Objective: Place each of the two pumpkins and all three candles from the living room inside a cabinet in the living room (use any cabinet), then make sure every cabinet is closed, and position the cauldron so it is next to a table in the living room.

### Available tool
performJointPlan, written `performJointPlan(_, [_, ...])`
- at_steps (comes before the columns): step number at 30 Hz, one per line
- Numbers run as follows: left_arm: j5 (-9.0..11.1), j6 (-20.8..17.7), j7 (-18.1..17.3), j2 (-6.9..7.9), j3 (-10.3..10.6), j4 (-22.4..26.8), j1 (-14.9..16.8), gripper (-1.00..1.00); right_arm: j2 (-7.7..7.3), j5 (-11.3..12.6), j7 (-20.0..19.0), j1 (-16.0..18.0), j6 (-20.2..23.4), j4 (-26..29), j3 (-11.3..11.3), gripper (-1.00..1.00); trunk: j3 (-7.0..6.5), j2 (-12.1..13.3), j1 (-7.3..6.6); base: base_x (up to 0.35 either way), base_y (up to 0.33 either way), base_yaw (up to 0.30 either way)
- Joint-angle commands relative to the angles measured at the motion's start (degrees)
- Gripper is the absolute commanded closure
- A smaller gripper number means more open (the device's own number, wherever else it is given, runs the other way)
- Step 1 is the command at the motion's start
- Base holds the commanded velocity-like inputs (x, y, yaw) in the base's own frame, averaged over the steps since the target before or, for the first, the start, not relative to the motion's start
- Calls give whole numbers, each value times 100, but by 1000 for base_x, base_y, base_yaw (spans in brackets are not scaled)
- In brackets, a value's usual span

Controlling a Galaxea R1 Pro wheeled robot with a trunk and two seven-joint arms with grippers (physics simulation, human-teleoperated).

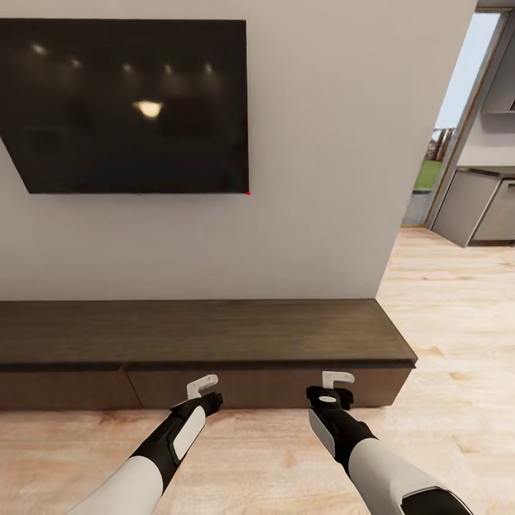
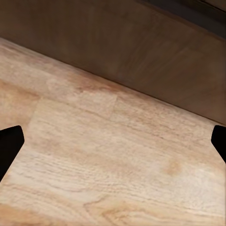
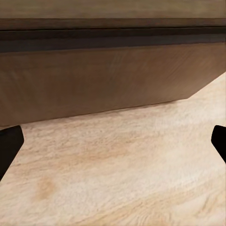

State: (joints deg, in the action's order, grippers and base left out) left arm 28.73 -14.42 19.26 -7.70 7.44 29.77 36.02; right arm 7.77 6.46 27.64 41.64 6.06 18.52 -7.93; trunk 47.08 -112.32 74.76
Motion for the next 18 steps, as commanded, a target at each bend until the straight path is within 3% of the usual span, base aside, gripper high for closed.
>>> performJointPlan(1, [54,-17,48,5,38,12,2,-100,-4,57,40,2,36,11,-50,-100,24,-44,22,0,0,0])
performJointPlan(18, [55,-17,34,5,35,11,2,-100,-4,79,38,2,36,-22,-42,-100,329,-726,395,0,0,0])
